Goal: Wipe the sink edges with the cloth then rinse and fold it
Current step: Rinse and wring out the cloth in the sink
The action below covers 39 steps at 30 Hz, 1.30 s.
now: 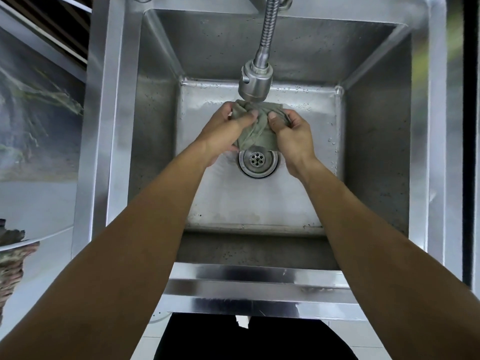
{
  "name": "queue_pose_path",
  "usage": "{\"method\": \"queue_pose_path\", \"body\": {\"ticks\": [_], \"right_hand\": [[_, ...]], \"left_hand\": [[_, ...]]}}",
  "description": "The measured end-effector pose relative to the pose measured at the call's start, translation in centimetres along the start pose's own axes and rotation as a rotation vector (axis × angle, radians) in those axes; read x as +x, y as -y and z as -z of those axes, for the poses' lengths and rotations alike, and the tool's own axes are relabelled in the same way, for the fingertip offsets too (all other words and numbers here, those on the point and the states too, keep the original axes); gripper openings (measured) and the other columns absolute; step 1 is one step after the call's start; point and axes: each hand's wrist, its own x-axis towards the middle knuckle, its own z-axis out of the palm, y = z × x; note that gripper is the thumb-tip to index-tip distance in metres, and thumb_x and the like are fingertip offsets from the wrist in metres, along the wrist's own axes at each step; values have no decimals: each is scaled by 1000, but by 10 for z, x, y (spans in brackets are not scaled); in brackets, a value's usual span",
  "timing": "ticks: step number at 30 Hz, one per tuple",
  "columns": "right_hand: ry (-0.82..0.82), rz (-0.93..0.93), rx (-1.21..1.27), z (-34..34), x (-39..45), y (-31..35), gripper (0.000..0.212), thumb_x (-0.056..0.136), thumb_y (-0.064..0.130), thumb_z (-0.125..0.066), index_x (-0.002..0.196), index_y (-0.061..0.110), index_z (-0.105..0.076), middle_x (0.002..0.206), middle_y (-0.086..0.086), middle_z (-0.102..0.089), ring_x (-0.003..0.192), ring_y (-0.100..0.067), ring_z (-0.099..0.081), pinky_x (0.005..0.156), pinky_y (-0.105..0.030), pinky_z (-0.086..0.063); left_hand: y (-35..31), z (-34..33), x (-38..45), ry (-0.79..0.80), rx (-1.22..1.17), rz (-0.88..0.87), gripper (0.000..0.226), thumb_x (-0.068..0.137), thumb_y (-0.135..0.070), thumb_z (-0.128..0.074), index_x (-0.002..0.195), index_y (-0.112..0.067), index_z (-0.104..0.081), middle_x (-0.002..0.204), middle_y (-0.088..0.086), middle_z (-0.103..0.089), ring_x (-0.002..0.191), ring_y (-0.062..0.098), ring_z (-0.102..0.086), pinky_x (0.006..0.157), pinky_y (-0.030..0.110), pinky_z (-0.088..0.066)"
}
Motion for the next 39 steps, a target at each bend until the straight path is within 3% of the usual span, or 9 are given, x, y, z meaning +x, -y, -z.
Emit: {"method": "queue_pose_path", "body": {"ticks": [9,13,18,24,28,30,33,36,39], "right_hand": [[-31,111,-241,-32,1,-11,13,108,23,-45,97,25,-52,84,10,-62,69,5,-56,65,-16,-47],[-39,149,-411,-43,-6,-19,22,104,41,-40,84,36,-44,78,13,-63,69,0,-60,64,-31,-48],[-49,128,-441,-39,5,-10,29,102,41,-37,77,28,-47,74,5,-62,63,-3,-58,62,-32,-47],[123,368,-551,-40,-4,-11,25,108,42,-32,110,28,-53,80,10,-67,74,-2,-67,62,-19,-51],[105,290,-536,-31,9,-4,26,110,38,-30,113,22,-50,86,-1,-69,77,-15,-69,74,-45,-60],[182,383,-575,-30,2,-12,22,111,41,-31,118,29,-48,89,7,-68,78,-5,-68,68,-29,-57],[223,366,-582,-23,3,-19,14,110,34,-38,109,27,-50,88,14,-65,78,6,-61,64,-10,-42],[127,246,-479,-18,12,-13,14,108,23,-45,96,24,-53,81,17,-61,71,8,-54,66,-13,-43],[125,172,-307,-20,10,-10,15,107,22,-48,95,29,-56,79,19,-60,77,-5,-58,70,-31,-51]], "left_hand": [[13,-27,10,-249,162,-140,31,103,-45,-45,107,-16,-57,99,2,-70,93,17,-66,86,39,-55],[19,-30,5,-304,78,-156,35,103,-43,-40,84,-19,-56,77,-5,-65,76,12,-63,76,36,-54],[12,-45,-6,-372,-18,-214,39,99,-42,-48,60,-39,-52,59,-19,-58,59,-5,-55,55,12,-43],[7,-22,5,-315,-20,-155,40,101,-44,-45,68,-33,-63,67,-13,-69,64,1,-65,62,27,-51],[15,-35,0,-277,-46,-203,33,102,-44,-46,73,-32,-58,66,-15,-65,67,-1,-64,61,21,-54],[15,-26,2,-267,0,-195,35,105,-46,-43,76,-32,-57,72,-12,-66,76,5,-67,76,32,-59],[19,-19,4,-251,75,-197,35,108,-48,-41,85,-23,-53,74,-9,-60,71,6,-59,74,34,-52],[19,-19,2,-163,41,-169,27,107,-44,-49,97,-19,-53,77,-5,-58,67,8,-55,61,31,-48],[19,-8,1,-61,-128,-95,19,106,-30,-57,120,-17,-60,102,1,-70,90,12,-68,73,32,-59]]}}
